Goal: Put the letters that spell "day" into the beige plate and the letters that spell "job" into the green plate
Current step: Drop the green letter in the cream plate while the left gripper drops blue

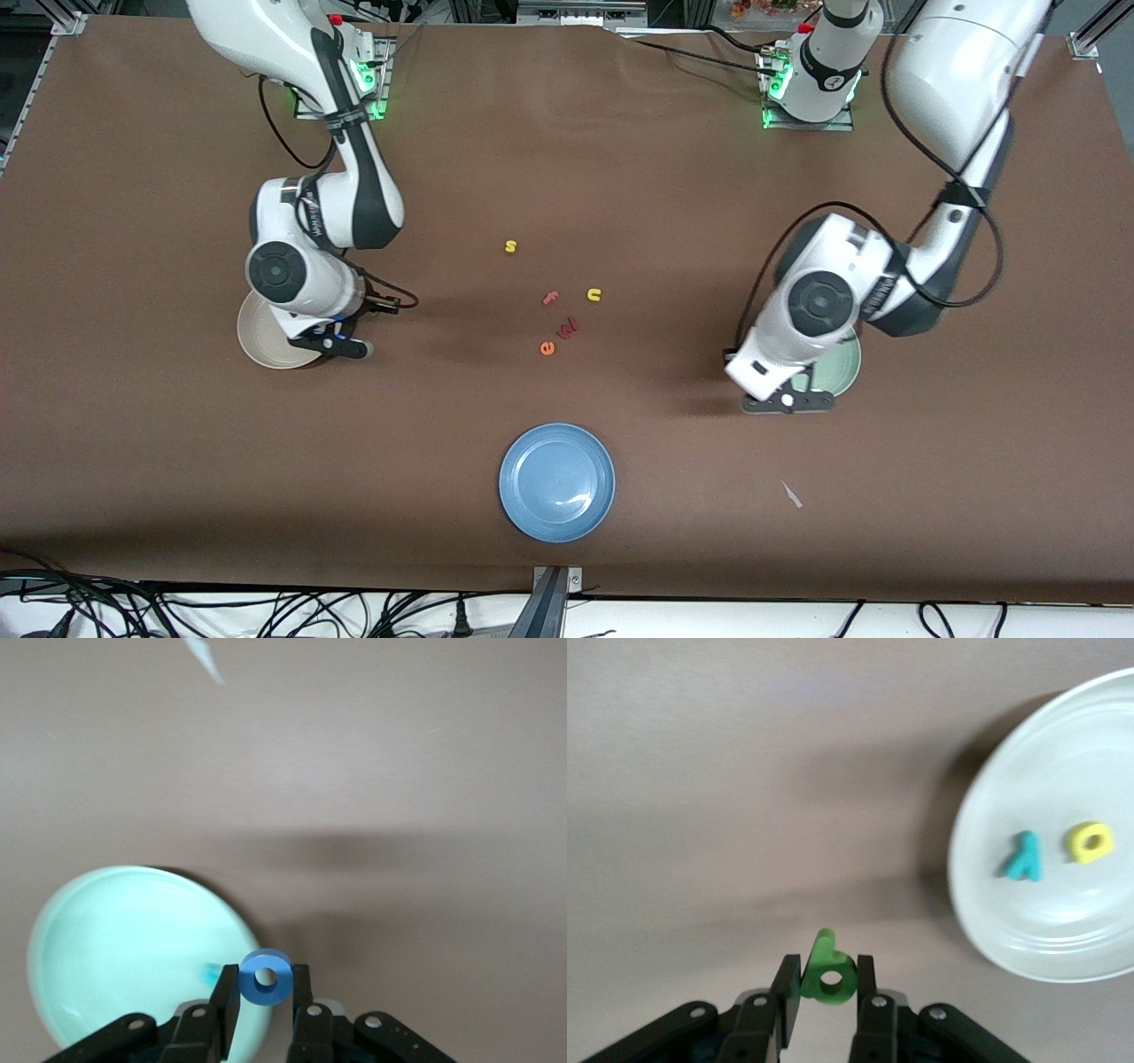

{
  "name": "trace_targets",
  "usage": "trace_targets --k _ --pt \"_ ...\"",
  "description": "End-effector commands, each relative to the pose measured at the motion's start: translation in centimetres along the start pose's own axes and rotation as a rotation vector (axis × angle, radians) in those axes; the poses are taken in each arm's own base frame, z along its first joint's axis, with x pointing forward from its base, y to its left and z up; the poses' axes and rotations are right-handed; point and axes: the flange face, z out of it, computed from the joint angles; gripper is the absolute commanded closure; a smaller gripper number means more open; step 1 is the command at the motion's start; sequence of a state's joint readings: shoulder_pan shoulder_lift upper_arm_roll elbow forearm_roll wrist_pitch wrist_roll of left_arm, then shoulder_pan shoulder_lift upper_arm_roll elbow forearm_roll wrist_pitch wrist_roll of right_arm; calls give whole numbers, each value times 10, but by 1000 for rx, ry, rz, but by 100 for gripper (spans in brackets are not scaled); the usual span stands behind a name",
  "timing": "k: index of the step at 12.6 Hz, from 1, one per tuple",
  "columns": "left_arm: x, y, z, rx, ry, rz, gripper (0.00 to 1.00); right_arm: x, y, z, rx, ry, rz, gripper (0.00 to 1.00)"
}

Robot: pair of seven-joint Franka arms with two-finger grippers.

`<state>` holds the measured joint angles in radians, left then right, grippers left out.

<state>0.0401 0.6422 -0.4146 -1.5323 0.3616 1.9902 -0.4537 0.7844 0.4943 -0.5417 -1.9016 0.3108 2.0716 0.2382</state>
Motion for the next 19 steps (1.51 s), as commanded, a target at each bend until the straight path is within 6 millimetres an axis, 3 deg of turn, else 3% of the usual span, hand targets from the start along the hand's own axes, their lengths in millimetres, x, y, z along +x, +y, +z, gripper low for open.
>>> trace_targets --k 1,3,5,8,10,11,12,13,14,15,16,19 --pt "-3 -62 11 -18 -89 163 95 -4 47 -5 0 -46 -72 100" --pt "-12 -92 35 -68 -156 196 95 6 83 -14 -5 -36 -74 100" --pt "-28 -88 61 -55 -189 211 95 10 109 -11 -9 -17 -94 100" --pt "-46 -101 99 -92 -122 200 95 10 127 18 -29 123 -88 100" --pt "-47 -98 106 -101 -99 202 95 8 135 27 -32 158 -103 100" --pt "-47 -98 106 -97 -96 206 93 6 136 21 -15 156 -104 94" --pt "-46 -100 108 -85 -88 216 87 5 136 18 -2 150 -93 13" --pt "-44 -100 109 -72 -68 228 76 5 135 11 31 138 -59 0" --pt "-44 -101 112 -72 -67 225 44 9 129 0 92 117 -8 0" --pt "-44 -106 111 -70 -68 214 1 14 127 -14 112 83 7 0" --pt "-44 -110 106 -66 -70 207 0 17 123 -26 122 43 1 0" --pt "-44 -118 48 -16 -49 209 0 20 113 -57 121 27 -39 0"
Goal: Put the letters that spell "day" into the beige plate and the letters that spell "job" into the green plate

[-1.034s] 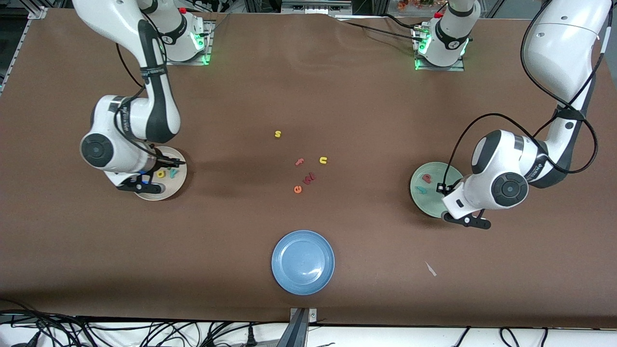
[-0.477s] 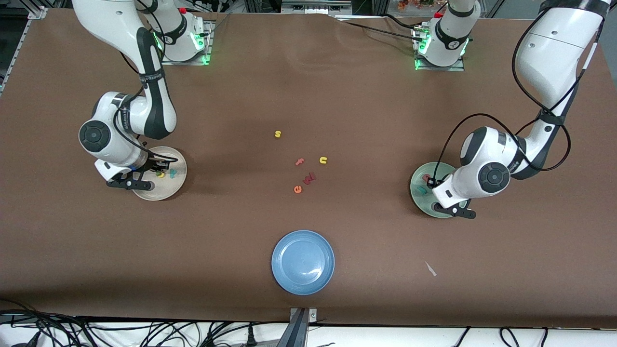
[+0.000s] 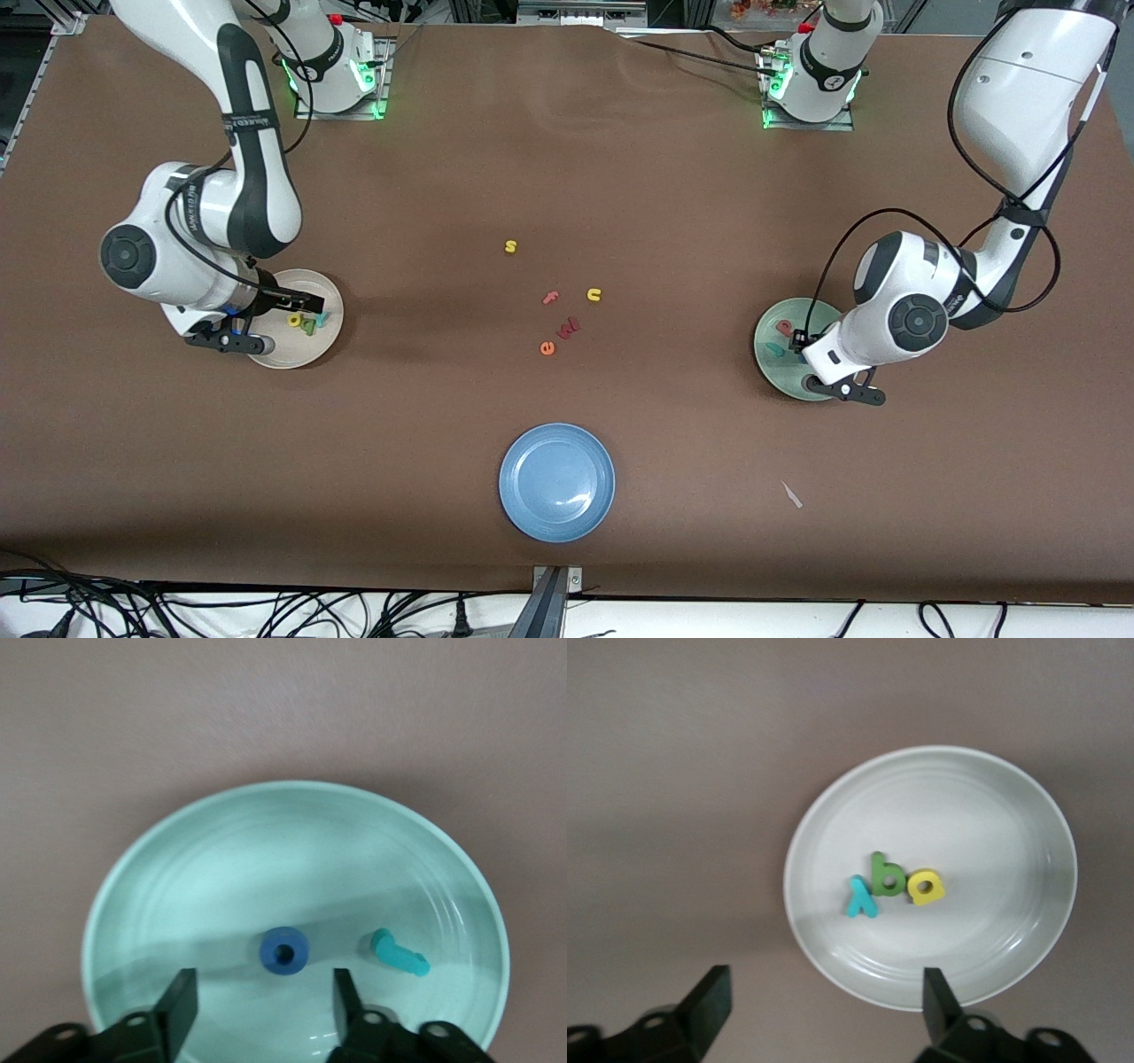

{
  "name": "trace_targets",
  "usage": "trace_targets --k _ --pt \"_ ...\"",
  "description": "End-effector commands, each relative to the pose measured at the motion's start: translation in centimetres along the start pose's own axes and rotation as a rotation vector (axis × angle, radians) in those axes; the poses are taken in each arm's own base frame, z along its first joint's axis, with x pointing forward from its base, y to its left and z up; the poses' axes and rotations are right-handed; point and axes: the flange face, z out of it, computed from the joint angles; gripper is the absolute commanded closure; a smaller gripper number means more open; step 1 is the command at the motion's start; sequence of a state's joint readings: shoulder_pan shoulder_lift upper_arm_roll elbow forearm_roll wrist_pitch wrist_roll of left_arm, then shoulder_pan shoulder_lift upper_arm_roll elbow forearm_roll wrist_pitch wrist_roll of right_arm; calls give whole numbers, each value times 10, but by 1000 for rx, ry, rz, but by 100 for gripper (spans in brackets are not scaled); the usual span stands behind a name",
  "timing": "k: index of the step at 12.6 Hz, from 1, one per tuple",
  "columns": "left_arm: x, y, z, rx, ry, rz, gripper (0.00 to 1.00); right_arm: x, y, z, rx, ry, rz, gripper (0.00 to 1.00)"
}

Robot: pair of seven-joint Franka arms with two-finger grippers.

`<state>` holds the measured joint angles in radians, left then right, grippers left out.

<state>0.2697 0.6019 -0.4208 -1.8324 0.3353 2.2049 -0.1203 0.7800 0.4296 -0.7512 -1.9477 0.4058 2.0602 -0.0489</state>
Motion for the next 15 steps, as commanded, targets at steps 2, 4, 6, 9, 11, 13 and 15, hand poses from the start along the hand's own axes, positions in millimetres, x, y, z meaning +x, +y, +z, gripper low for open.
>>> trace_targets --k 2,4,6,9,11,13,15 --pt "-26 24 -113 104 -7 50 0 -2 -4 -38 29 -76 -3 0" --pt "-34 44 -179 142 -33 62 0 -2 9 -79 20 -130 7 0" --pt "-38 61 -240 127 -55 66 0 -7 -2 -111 -42 -172 -11 0" --pt "-48 55 -300 26 -69 51 0 -10 -15 -125 -62 -161 -18 0" --pt "-66 62 -332 41 -35 103 0 -15 -5 -144 -36 -140 -65 0" --pt "-79 52 -354 79 -5 128 0 -24 -16 -167 -145 -79 -174 0" --pt "-89 31 -369 36 24 120 0 -35 1 -194 -164 -52 -183 0"
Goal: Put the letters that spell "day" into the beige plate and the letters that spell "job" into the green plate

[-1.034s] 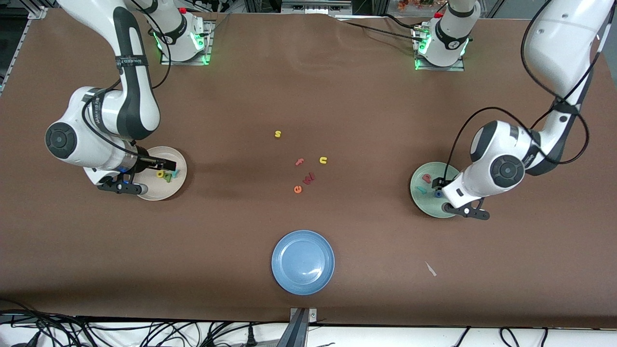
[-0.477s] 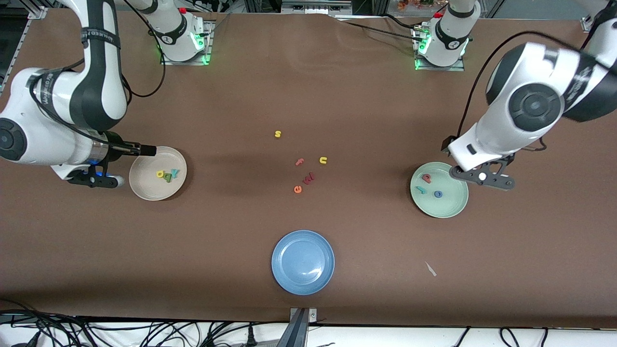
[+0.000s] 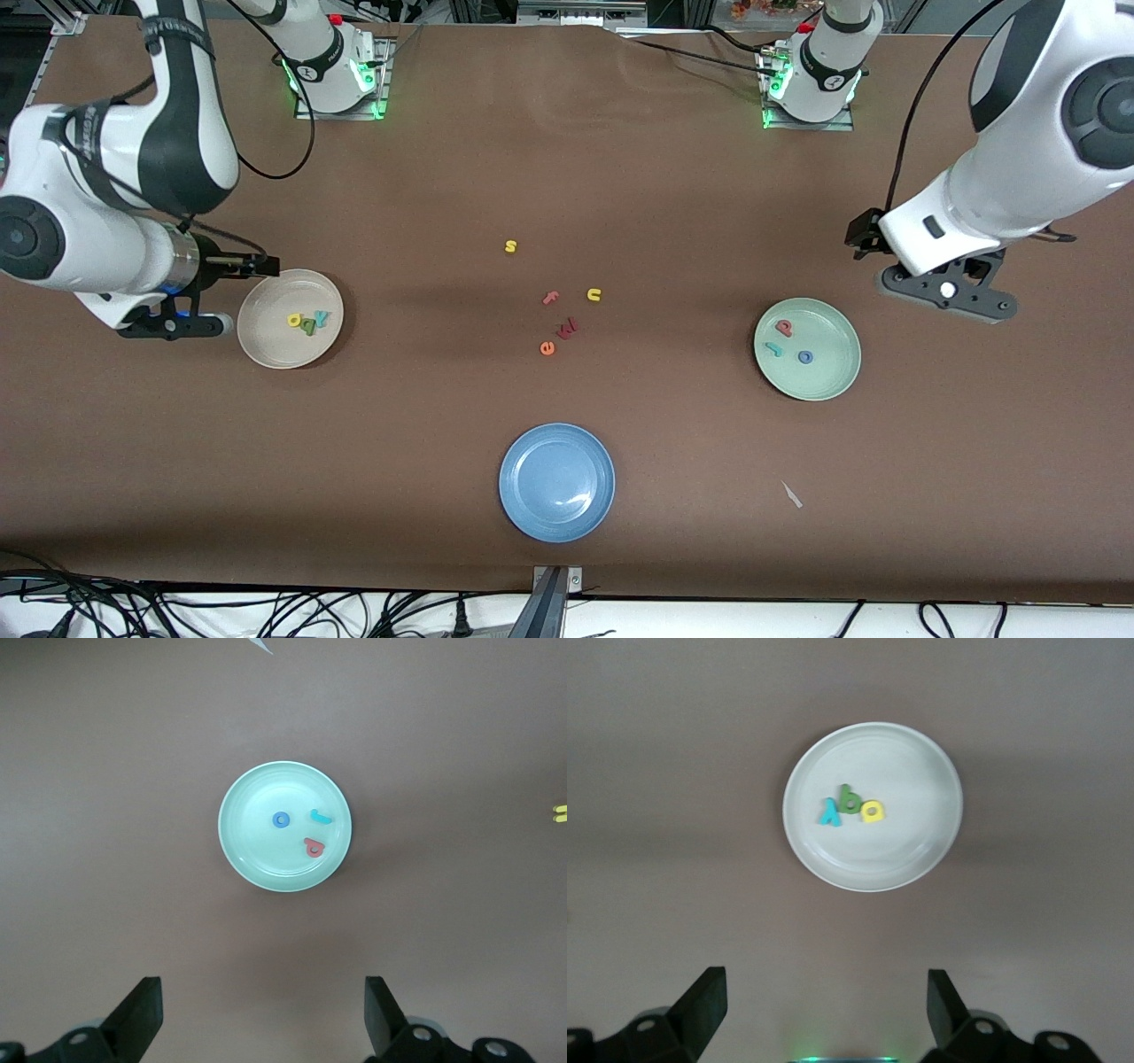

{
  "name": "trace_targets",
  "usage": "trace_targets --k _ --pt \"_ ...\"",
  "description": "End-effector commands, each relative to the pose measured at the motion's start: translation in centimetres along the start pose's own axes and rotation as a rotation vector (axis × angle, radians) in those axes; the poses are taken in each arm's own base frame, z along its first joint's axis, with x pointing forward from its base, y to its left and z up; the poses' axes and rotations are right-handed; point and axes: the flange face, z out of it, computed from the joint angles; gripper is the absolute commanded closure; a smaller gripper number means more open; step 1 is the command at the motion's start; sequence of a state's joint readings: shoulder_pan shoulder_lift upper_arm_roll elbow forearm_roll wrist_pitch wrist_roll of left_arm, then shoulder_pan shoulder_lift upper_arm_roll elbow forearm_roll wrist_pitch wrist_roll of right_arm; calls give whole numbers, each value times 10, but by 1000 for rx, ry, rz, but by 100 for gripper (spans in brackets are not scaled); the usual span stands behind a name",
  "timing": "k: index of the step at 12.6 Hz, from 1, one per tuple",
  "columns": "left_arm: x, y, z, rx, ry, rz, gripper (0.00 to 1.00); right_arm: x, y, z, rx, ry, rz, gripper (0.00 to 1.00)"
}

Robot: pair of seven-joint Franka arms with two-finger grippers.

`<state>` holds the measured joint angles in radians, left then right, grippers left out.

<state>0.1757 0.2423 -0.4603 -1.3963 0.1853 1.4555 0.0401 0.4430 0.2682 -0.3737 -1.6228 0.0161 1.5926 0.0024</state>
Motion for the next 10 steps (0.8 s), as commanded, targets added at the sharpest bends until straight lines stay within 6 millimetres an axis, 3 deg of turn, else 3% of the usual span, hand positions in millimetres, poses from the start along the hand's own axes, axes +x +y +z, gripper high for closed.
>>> trace_targets --k 1,5,8,10 --pt "-22 -27 -19 -65 30 -7 0 -34 36 -48 26 88 24 0" --pt "-59 -40 -23 -35 206 -83 0 -51 69 -75 76 160 55 0" --pt "-66 -63 -13 -158 177 -150 0 -55 75 -75 88 145 58 0" --pt "-72 -66 -12 -161 146 -154 0 -59 72 -79 126 127 56 0"
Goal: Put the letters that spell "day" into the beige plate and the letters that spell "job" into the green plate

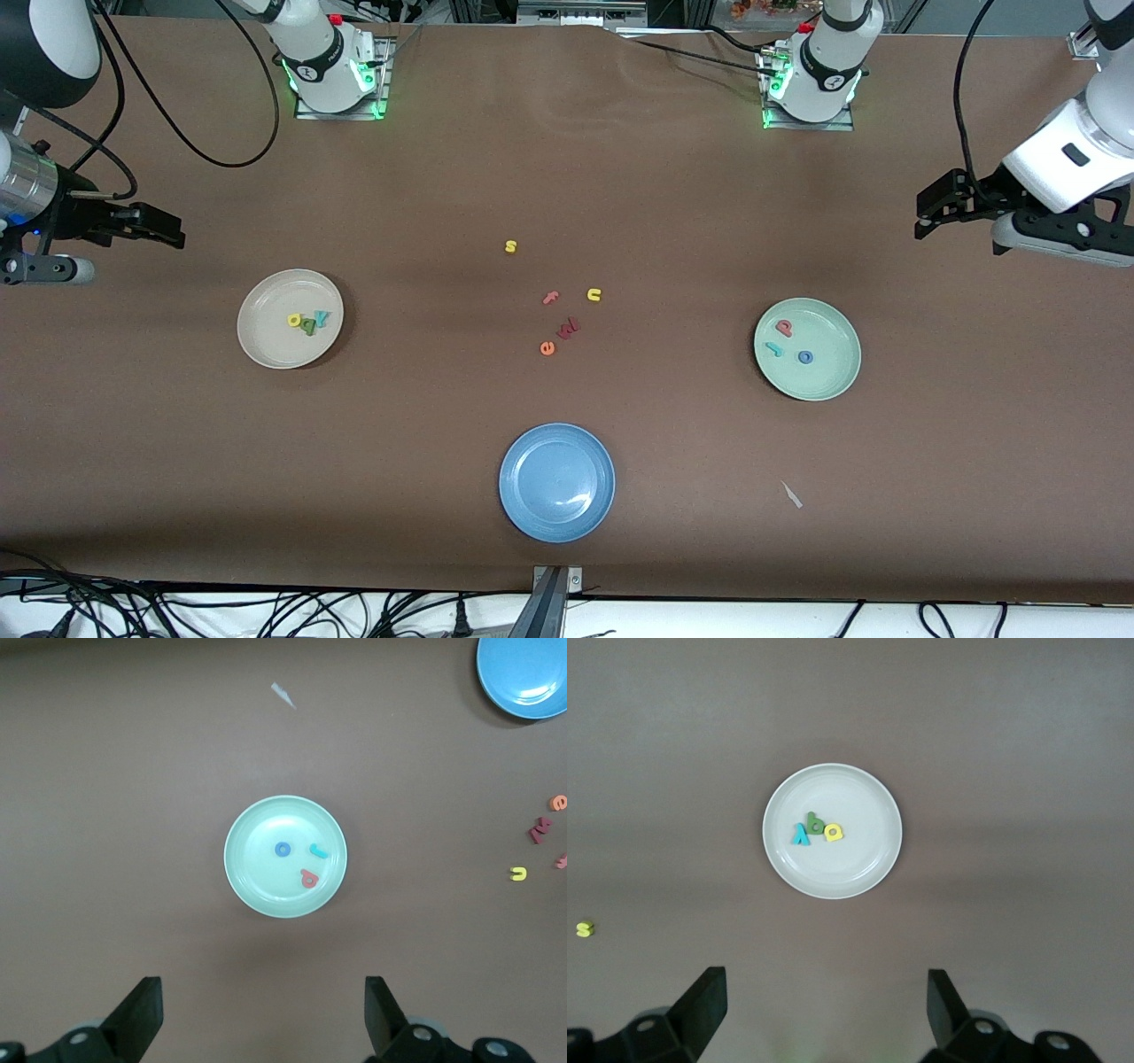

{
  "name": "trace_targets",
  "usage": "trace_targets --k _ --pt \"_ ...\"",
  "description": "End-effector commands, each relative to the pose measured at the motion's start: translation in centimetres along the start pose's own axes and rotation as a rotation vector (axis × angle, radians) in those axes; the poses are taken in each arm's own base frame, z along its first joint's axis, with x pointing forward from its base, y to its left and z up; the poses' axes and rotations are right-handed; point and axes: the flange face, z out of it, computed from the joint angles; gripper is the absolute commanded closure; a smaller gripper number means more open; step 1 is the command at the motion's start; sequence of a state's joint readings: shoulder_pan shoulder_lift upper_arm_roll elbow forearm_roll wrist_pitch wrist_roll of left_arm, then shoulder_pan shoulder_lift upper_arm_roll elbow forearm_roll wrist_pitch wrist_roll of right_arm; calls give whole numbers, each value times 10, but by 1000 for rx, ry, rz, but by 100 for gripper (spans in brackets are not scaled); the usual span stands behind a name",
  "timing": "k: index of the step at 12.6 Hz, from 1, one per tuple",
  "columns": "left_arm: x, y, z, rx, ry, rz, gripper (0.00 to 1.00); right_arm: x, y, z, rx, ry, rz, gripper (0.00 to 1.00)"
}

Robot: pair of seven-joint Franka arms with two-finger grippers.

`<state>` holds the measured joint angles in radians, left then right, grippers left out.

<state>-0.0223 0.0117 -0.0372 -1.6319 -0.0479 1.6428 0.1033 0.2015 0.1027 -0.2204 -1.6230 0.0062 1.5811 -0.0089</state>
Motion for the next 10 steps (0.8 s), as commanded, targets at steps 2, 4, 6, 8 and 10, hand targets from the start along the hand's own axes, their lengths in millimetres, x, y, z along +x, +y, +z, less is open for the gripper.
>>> trace_targets --k 2,4,6,8,10 --pt "-15 0 -14 -20 -53 -3 0 -9 -1 -10 92 -14 2 0" --pt "-16 -1 -15 -21 -80 -25 0 -8 1 -11 87 -5 6 0" --pt "-15 1 -14 -20 -82 -24 0 -7 -10 -9 71 -11 -16 0" --pt "-15 10 -17 -17 -81 -8 0 -6 -10 -16 63 -2 -16 0" --pt "-20 2 -18 -20 -100 -13 0 -7 -12 -20 63 -6 -21 0"
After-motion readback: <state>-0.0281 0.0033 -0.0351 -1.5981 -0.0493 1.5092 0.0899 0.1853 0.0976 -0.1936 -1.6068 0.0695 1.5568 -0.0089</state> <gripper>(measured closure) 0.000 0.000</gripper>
